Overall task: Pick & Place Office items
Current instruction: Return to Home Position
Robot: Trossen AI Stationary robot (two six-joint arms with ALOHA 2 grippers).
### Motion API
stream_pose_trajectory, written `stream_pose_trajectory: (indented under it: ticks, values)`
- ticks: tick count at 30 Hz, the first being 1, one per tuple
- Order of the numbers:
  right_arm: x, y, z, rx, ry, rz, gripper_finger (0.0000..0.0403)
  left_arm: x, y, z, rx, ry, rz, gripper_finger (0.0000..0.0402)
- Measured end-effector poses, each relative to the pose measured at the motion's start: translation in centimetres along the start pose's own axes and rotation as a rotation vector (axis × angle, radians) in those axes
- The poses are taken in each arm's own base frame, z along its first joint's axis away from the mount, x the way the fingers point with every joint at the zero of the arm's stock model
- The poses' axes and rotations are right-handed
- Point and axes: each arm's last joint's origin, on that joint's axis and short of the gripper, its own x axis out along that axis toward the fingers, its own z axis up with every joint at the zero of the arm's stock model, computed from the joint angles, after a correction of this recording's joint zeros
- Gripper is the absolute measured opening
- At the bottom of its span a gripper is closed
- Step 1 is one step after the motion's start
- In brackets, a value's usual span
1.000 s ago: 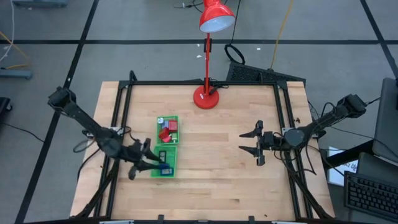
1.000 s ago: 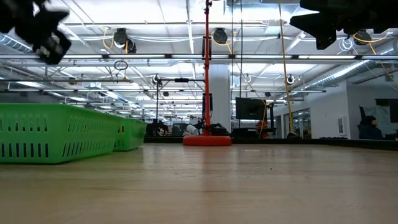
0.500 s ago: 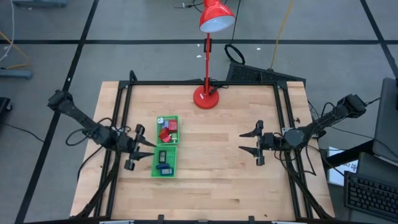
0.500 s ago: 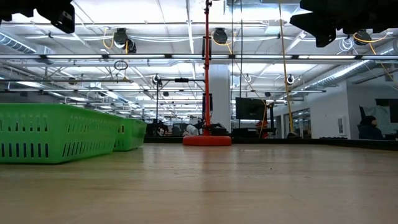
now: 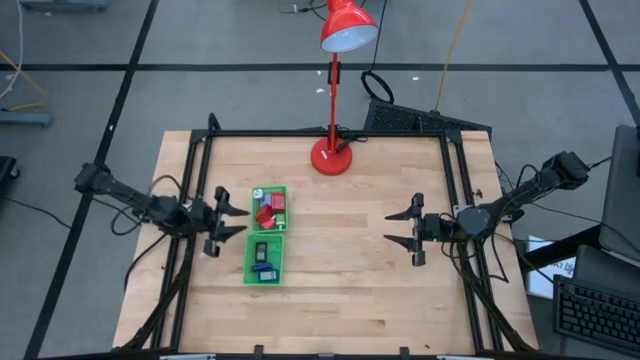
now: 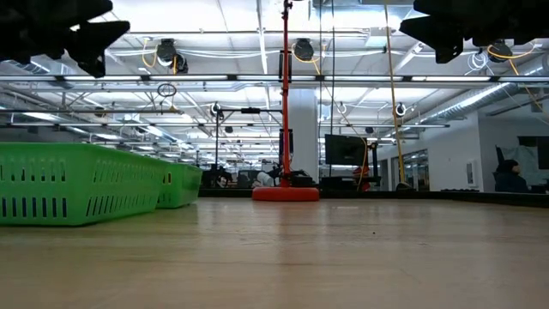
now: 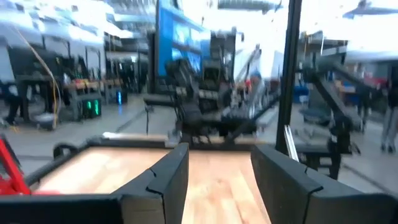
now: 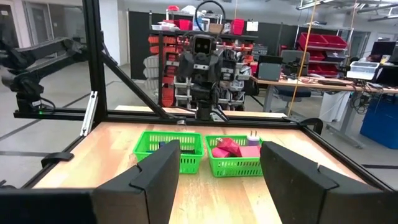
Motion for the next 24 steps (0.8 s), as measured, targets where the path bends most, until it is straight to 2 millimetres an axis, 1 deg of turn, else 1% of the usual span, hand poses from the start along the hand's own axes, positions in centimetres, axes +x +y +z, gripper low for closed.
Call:
stream_pose_trajectory:
  ticks: [3, 9, 14, 18, 22, 24]
  values:
    - [0.0, 0.0, 0.0, -0.001, 0.001, 0.0, 0.021, -0.9, 0.3, 0.2, 0.013, -0.061, 0.005, 0.018]
    - [0.0, 0.0, -0.1, -0.004, 0.008, 0.002, 0.021, -1.8, 0.8, 0.2, 0.023, -0.053, 0.045, 0.017]
    - [0.0, 0.0, -0.1, -0.004, 0.008, 0.002, 0.021, -2.4, 1.2, 0.5, 0.056, -0.079, 0.106, 0.0157]
    - [0.0, 0.0, -0.1, -0.003, 0.007, 0.002, 0.021, -2.4, 1.3, 0.2, 0.07, -0.048, 0.128, 0.0149]
    - [0.0, 0.0, -0.1, -0.003, 0.007, 0.002, 0.021, -2.3, 1.6, -0.2, 0.039, -0.013, 0.152, 0.0145]
    - [0.0, 0.0, -0.1, -0.003, 0.007, 0.002, 0.021, -2.3, 1.6, -0.1, 0.025, -0.024, 0.123, 0.0145]
